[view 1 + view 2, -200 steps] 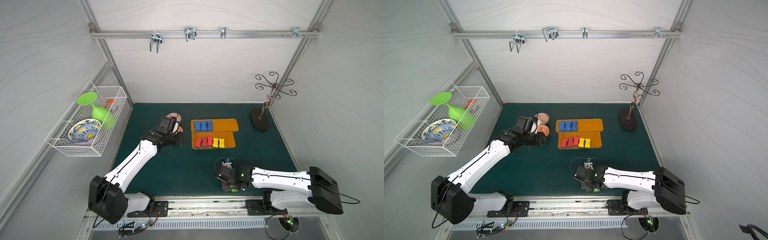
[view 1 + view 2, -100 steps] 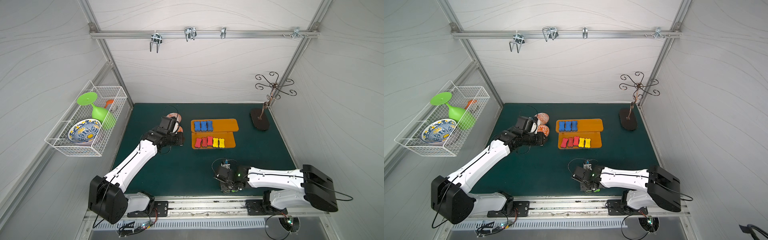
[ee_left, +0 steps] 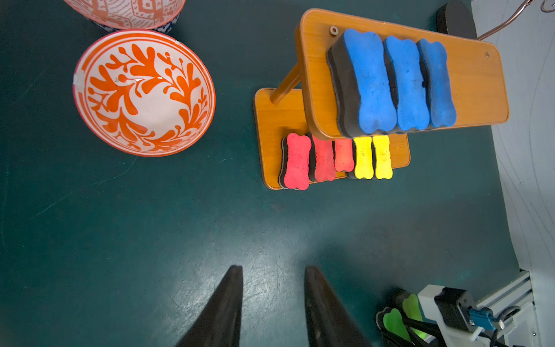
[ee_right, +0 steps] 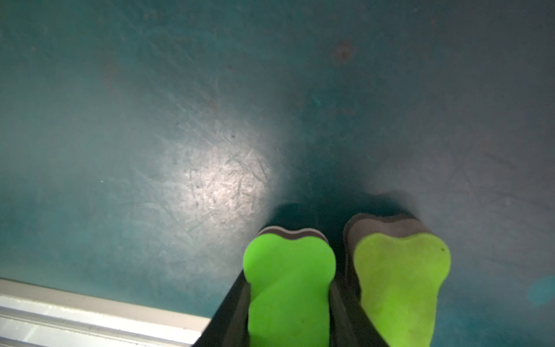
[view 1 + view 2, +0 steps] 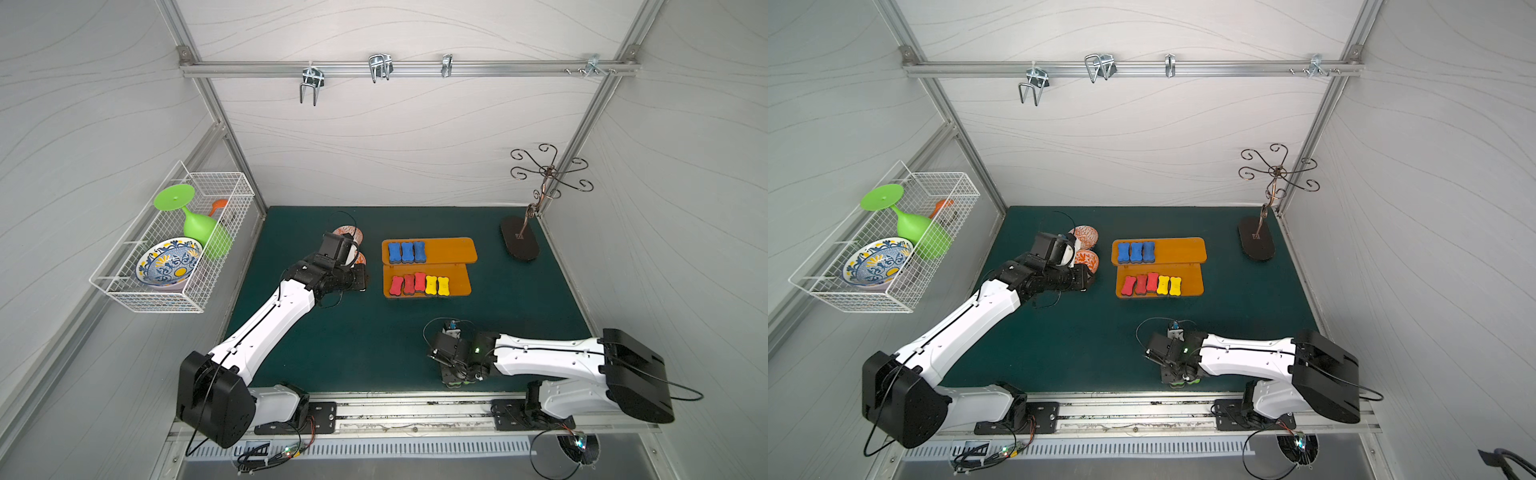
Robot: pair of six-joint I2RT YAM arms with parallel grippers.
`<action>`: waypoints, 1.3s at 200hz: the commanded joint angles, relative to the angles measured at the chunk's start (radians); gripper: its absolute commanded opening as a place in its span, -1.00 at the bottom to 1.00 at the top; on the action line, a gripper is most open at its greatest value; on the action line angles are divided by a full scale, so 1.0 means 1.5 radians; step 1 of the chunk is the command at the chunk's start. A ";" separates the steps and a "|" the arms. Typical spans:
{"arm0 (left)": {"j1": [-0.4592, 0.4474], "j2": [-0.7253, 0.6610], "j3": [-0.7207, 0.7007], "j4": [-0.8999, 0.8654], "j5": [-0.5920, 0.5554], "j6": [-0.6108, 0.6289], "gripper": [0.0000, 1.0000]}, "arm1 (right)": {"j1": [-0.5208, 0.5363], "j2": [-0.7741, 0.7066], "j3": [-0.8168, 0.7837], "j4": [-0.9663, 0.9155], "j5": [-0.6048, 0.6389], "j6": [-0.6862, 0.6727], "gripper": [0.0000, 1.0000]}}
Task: Remove the whiteboard erasers from the shelf
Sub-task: Place the whiteboard eraser at the center of the board, then pick up the whiteboard eraser from the shelf.
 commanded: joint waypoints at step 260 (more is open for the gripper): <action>-0.004 0.014 0.070 0.006 0.036 -0.024 -0.23 | -0.381 0.073 0.382 -0.007 -0.047 -0.373 0.26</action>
